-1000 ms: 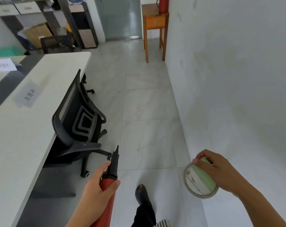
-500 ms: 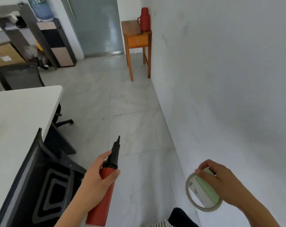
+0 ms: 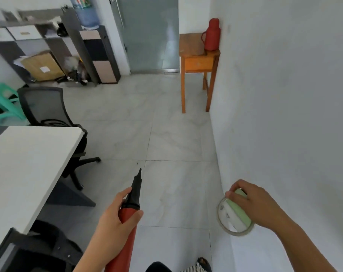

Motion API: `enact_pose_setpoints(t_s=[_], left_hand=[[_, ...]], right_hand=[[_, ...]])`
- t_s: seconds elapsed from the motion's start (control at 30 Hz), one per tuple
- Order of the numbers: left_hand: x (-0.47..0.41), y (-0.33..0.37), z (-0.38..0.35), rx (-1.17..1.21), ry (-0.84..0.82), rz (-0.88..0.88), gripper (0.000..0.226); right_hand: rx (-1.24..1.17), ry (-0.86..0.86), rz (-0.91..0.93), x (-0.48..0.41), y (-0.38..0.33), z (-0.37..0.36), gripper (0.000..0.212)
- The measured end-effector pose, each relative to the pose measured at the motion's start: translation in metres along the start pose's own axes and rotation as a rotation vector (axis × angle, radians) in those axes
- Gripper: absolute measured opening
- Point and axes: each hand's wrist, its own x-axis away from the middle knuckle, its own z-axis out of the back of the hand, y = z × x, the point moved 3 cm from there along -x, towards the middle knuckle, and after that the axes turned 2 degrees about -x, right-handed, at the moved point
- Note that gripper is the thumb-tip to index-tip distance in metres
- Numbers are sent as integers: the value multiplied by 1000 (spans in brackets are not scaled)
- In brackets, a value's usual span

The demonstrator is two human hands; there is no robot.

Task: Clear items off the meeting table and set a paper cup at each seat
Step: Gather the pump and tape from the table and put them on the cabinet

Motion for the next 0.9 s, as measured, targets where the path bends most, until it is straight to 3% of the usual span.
enact_pose_setpoints(t_s=[0.3,0.47,0.7,0.9], left_hand=[[-160,1,26,70,133,185,58],[-293,31,65,144,162,155,53],[-475,114,120,116,84,10,54],[-607,118,143,120,60,69,55]], right_hand=[[91,-153,133,-211,-92,13,18],[115,-188,85,-318,-133,25,19],[37,-65,58,-447,-214,71,18],[28,-117,28,-583,-257,61,17]])
